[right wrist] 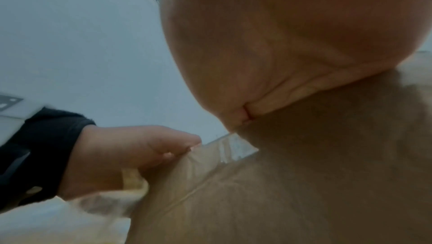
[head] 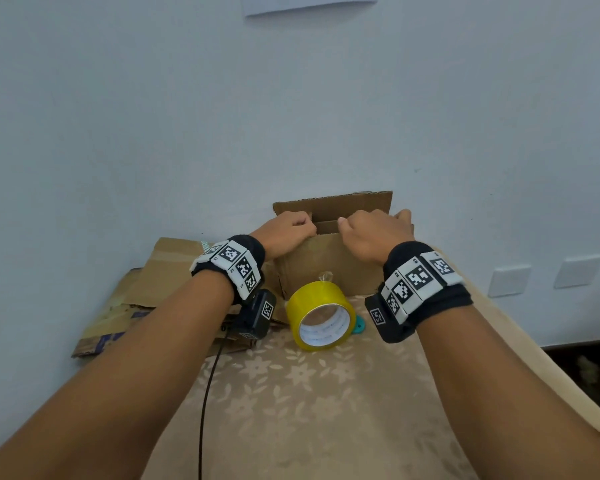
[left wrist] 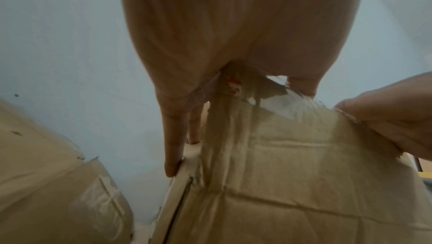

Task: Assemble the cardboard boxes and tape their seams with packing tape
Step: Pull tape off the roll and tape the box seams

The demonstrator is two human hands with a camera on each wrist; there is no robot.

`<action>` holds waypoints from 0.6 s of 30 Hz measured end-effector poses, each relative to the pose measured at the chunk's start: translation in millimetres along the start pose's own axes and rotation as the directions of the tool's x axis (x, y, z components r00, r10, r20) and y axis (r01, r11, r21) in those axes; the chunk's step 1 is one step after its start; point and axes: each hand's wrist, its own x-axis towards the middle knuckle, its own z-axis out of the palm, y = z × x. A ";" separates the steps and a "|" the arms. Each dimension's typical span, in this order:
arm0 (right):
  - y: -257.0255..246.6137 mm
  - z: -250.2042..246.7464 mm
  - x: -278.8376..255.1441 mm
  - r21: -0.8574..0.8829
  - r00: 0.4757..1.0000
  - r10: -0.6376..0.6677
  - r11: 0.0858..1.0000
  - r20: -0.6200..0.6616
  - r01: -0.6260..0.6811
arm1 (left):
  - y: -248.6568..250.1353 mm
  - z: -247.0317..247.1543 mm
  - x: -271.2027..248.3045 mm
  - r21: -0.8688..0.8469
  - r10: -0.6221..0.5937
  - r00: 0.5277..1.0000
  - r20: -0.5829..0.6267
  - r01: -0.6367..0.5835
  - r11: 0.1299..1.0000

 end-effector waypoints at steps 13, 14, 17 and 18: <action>-5.5 -9.9 -6.8 0.130 0.980 0.200 0.972 -0.007 -0.197 | 0.3 -3.2 -9.0 -0.098 -0.071 0.996 -0.048 0.066 0.993; -5.1 -10.8 -8.2 0.149 0.978 0.210 0.967 -0.018 -0.205 | 0.2 -3.6 -9.7 -0.114 -0.083 0.994 -0.065 0.075 0.991; -4.8 -15.1 -11.1 0.249 0.967 0.247 0.942 -0.057 -0.226 | 2.3 -4.5 -12.1 -0.164 -0.136 0.983 -0.125 0.115 0.980; -4.5 -17.6 -12.0 0.284 0.963 0.259 0.931 -0.071 -0.230 | 4.0 -5.2 -13.2 -0.181 -0.152 0.979 -0.139 0.126 0.975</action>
